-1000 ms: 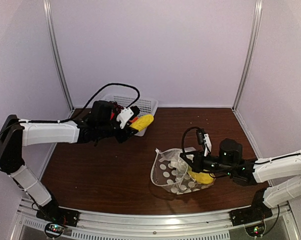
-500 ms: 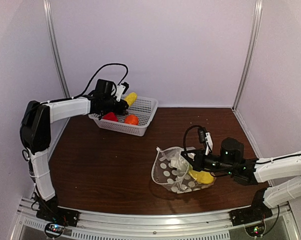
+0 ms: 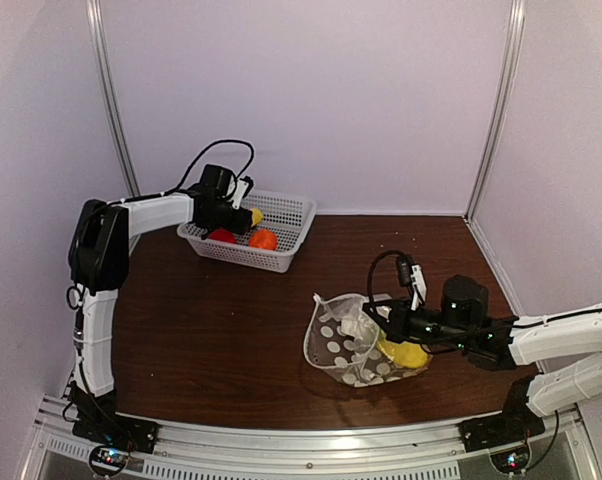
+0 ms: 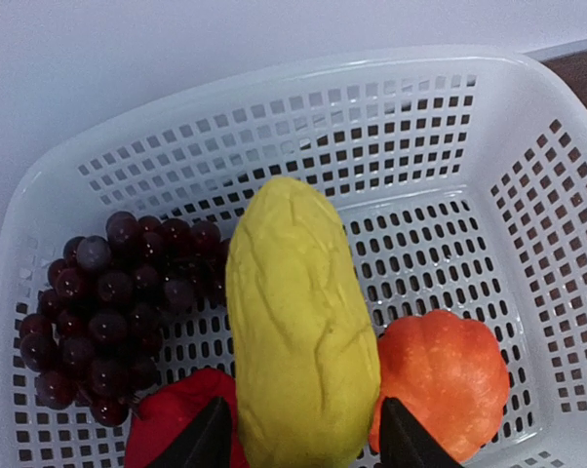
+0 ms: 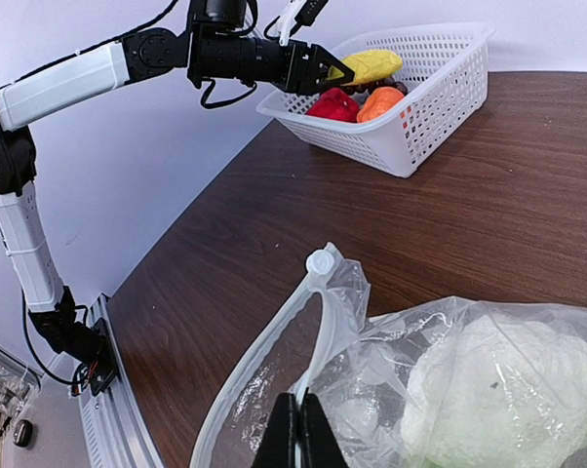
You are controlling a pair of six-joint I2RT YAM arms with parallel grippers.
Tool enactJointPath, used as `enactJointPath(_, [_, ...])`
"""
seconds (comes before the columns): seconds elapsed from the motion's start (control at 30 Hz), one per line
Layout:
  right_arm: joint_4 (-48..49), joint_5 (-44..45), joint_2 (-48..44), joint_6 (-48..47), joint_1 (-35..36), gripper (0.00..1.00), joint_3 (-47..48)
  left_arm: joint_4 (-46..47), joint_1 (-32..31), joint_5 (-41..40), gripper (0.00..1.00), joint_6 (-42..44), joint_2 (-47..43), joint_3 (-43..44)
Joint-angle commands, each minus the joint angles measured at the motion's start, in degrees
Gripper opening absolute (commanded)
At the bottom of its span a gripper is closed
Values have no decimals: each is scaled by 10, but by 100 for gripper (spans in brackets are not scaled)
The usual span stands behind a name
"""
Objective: Open the zip-top bag and remove the fake food
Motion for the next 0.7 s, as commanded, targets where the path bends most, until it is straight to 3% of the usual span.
enactJointPath(0.0, [-25,7,-4,-9,-4,0,18,-17,3,-3,62,-5,20,24])
enactJointPath(0.2, [-35,16,-2,-17,-4,0,27,-12,3,11,89,-3,7,22])
enactJointPath(0.37, [-56,19,2,-24,-4,0,49,45,-6,-7,97,-1,-59,-37])
enactJointPath(0.67, [-36,18,15,-17,-1,0,54,132,-97,-33,98,37,-187,-158])
